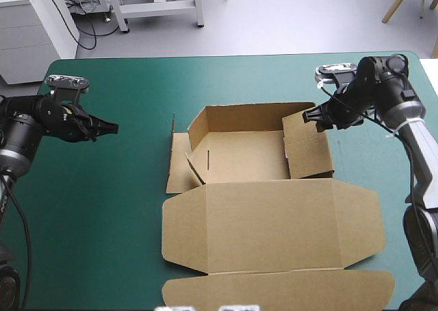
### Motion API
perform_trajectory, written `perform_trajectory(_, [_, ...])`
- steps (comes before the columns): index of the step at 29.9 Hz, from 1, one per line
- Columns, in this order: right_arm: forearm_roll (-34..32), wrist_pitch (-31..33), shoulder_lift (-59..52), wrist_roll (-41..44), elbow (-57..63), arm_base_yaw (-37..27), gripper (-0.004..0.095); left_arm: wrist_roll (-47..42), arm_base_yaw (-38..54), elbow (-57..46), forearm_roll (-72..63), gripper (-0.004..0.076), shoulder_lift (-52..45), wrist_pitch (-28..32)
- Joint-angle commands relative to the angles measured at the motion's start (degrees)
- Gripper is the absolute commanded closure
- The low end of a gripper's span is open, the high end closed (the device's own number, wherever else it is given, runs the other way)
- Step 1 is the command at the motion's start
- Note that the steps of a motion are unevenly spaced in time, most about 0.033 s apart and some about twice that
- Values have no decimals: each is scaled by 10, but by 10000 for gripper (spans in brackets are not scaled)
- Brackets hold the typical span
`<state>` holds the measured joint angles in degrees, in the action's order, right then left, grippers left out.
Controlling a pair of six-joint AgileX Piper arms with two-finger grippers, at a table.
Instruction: Fold the box
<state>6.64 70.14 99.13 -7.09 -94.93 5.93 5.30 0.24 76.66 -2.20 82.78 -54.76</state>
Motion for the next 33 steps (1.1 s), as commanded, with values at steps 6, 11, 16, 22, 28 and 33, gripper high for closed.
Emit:
perform_trajectory(6, [30,-49,-12,-10,32,0,436,-3,1,17,-6,727,-9,19])
perform_trajectory(11, [48,-58,20,-10,32,0,436,-3,1,17,-6,727,1,2])
perform_trajectory(16, [64,-60,51,-10,32,0,436,-3,1,17,-6,727,11,-5])
perform_trajectory(22, [63,-50,69,-40,32,0,554,-3,1,17,-4,727,11,-9])
perform_trajectory(28, [57,-48,69,-49,32,0,913,-3,1,17,-4,727,11,-10])
perform_trajectory(33, [65,-48,65,-50,32,0,928,-3,1,17,-3,727,11,-10])
